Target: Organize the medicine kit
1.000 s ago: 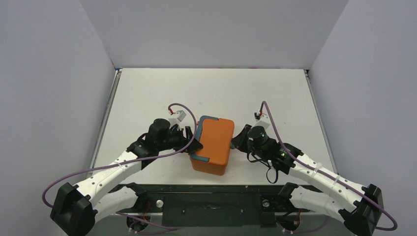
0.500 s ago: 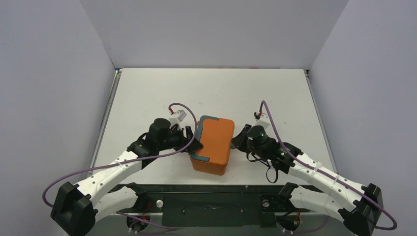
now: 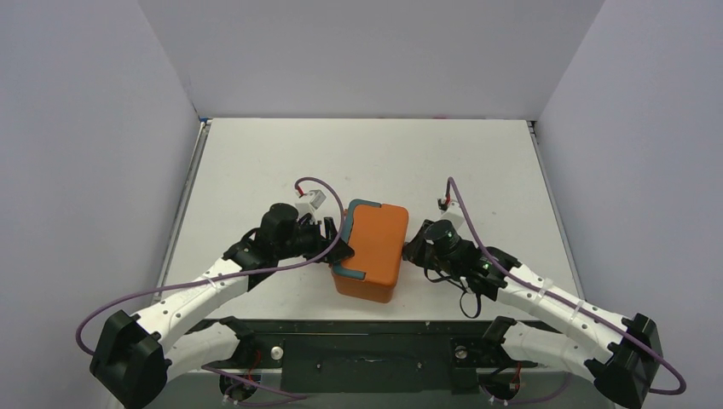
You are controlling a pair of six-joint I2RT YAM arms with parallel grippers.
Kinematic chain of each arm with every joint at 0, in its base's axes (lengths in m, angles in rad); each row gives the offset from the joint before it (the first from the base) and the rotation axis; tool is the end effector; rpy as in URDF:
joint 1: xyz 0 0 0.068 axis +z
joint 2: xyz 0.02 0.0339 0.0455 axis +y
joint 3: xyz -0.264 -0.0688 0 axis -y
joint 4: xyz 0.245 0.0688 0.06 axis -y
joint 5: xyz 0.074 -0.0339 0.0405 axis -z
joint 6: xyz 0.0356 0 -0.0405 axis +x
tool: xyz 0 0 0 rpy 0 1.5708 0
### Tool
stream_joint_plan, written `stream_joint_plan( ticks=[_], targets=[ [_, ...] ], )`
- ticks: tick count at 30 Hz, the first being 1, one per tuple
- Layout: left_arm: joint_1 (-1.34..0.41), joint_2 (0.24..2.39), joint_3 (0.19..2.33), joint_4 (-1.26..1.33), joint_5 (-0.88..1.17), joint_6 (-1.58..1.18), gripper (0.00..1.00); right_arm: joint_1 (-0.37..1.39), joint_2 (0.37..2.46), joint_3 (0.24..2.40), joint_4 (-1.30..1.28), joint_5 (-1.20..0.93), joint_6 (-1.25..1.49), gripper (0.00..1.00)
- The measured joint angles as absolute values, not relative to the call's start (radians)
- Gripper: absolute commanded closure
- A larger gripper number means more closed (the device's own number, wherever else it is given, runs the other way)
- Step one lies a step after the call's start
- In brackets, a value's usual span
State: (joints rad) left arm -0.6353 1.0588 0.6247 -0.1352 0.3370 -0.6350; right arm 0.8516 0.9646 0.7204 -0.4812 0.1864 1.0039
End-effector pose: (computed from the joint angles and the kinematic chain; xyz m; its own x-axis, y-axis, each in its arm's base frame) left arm 0.1772 -0.1452 0.2370 -0.8145 -0.0950 -0.5724 0.3740 0.6682 -0.6431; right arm 0.1389 0.1487 0.2571 -0.7813 0.3661 -0.5055 0.0207 0.8247 0.5652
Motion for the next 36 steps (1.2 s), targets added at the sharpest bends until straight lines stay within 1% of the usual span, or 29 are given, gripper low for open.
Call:
stream_joint_plan(
  ticks=[15, 26, 32, 36],
  targets=[
    [-0.636, 1.061, 0.625, -0.133, 0.336, -0.635, 0.44, 0.852, 0.929, 0.641, -0.393, 0.189, 1.066, 0.89],
    [-0.636, 1.059, 0.625, -0.130, 0.303, -0.648, 0.44, 0.842, 0.886, 0.497, -0.157, 0.227, 1.176, 0.89],
    [-0.636, 1.057, 0.625, -0.131, 0.298, -0.651, 0.44, 0.840, 0.850, 0.422, -0.055, 0.234, 1.222, 0.87],
    [-0.638, 1.056, 0.625, -0.132, 0.294, -0.651, 0.44, 0.840, 0.840, 0.398, -0.023, 0.236, 1.242, 0.83]
  ],
)
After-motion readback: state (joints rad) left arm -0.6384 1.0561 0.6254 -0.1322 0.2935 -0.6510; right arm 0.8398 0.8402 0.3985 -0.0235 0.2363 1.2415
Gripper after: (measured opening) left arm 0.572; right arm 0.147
